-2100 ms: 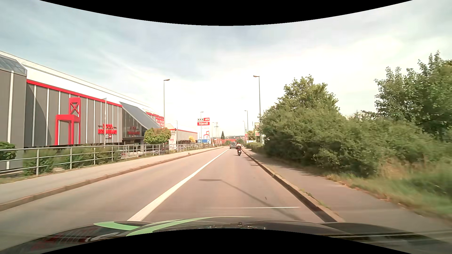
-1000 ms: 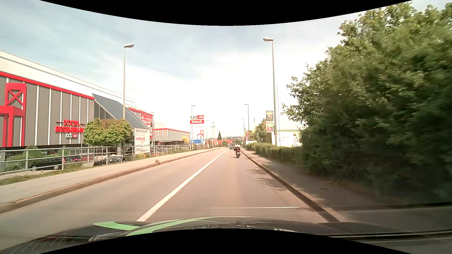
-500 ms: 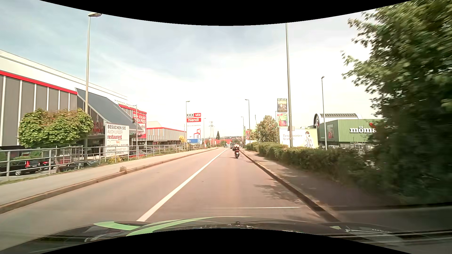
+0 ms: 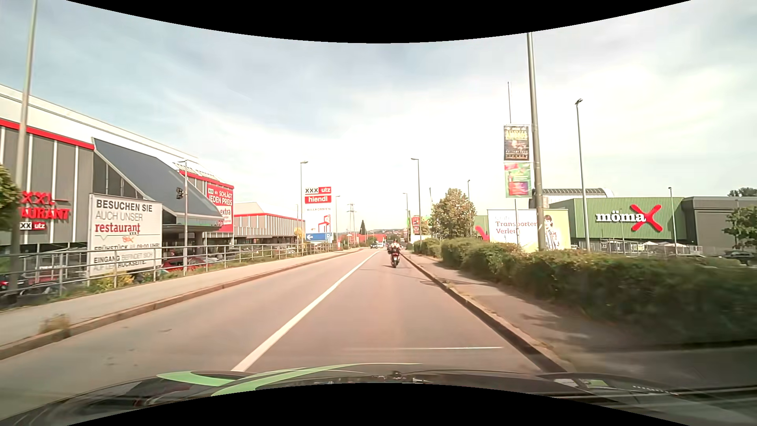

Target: Follow the waypoints while adhering to traffic rules and regulations

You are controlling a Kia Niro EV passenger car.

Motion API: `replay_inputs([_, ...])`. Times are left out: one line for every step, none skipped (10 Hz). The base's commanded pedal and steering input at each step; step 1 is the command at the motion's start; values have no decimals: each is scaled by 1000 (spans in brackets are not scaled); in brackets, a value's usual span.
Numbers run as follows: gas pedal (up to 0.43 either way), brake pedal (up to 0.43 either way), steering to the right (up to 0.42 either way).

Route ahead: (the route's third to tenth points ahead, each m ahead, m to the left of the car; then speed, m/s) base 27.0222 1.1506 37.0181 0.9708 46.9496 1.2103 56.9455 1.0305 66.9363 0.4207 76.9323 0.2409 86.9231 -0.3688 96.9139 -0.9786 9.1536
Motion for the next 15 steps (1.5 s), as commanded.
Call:
replay_inputs([8, 0, 4])
replay_inputs([8, 0, 4])
replay_inputs([8, 0, 4])
replay_inputs([8, 0, 4])
replay_inputs([8, 0, 4])
replay_inputs([8, 0, 4])
replay_inputs([8, 0, 4])
replay_inputs([8, 0, 4])
replay_inputs([8, 0, 4])
replay_inputs([8, 0, 4])
replay_inputs([8, 0, 4])
replay_inputs([8, 0, 4])
replay_inputs([8, 0, 4])
replay_inputs([20, 0, 4])
replay_inputs([20, 0, 3])
